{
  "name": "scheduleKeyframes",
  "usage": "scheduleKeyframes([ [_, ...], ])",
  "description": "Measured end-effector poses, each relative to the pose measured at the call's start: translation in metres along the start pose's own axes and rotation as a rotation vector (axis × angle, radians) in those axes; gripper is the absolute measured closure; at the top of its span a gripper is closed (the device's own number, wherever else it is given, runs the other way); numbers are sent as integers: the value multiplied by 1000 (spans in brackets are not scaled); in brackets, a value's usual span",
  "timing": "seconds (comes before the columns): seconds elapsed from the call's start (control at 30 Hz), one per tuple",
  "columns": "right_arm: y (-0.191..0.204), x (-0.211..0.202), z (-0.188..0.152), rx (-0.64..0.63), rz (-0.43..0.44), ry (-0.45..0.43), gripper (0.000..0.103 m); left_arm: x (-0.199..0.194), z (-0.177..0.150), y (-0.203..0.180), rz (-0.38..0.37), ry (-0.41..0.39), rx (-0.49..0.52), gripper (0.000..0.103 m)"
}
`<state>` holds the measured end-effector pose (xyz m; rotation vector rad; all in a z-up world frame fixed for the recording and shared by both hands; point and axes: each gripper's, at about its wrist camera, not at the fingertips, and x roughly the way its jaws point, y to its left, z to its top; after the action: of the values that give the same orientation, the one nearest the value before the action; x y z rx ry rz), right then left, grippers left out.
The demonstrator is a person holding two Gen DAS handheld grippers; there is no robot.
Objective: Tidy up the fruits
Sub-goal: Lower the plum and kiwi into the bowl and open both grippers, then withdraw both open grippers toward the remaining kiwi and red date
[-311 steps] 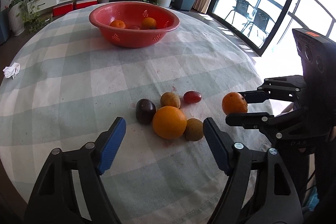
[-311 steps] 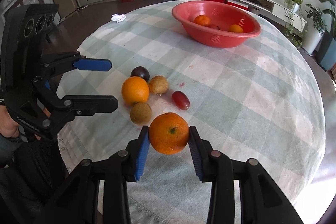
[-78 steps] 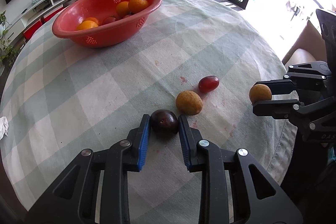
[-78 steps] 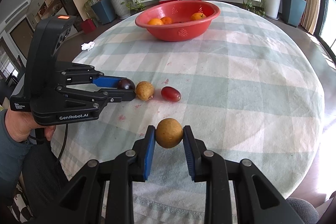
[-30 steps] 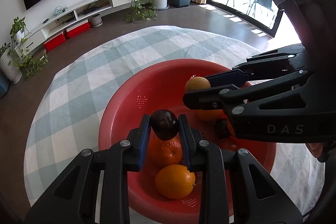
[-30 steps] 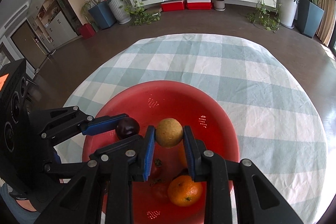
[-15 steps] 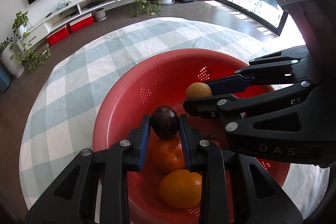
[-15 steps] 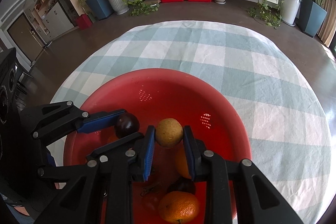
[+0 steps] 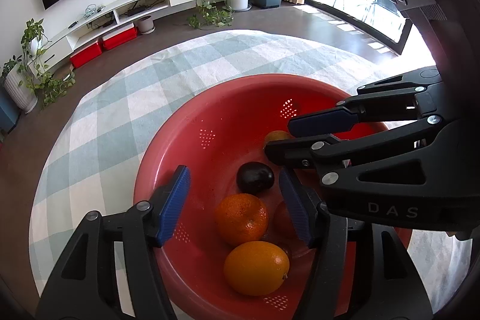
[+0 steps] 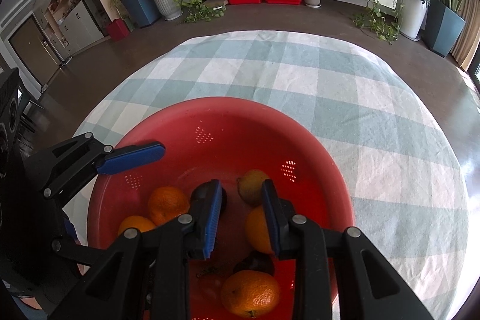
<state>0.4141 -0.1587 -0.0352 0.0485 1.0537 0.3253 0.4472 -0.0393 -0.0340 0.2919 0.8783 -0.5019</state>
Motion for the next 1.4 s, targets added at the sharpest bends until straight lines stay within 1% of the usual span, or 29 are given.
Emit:
scheduleKeyframes([
  [0.13, -1, -5, -1, 7, 0, -7, 72, -7, 1, -2, 6, -16, -1, 34],
  [0.2, -3, -9, -2, 11, 0, -15, 71, -11, 2, -2, 11, -22, 2, 33],
  [0.27, -4, -15, -4, 16, -5, -25, 70, -16, 2, -3, 13, -30, 1, 27],
  [0.4, -6, -35, -7, 26, -2, -64, 69, -30, 0, -8, 18, -44, 2, 26],
  [0.47, -5, -47, -11, 27, 1, -90, 65, -37, -2, -11, 19, -52, 7, 19],
  [0.6, 0, -72, -23, 16, 10, -141, 60, -54, -8, -21, 23, -70, 22, 17],
  [0.67, 2, -82, -32, 6, 10, -160, 56, -62, -12, -25, 27, -77, 22, 15],
  [0.8, 5, -101, -52, 8, 20, -186, 55, -77, -22, -34, 23, -86, 19, 15],
  [0.9, 10, -114, -69, -4, 26, -200, 53, -86, -30, -40, 26, -90, 29, 12],
  [0.97, 14, -122, -82, -16, 31, -208, 47, -94, -37, -45, 27, -96, 35, 12],
  [1.03, 19, -128, -96, -37, 32, -210, 46, -102, -46, -49, 26, -101, 40, 12],
  [1.23, 31, -133, -141, -70, 37, -198, 43, -127, -84, -62, 18, -110, 47, 9],
  [1.4, 36, -129, -172, -70, 35, -164, 43, -139, -120, -71, -17, -85, 28, 9],
])
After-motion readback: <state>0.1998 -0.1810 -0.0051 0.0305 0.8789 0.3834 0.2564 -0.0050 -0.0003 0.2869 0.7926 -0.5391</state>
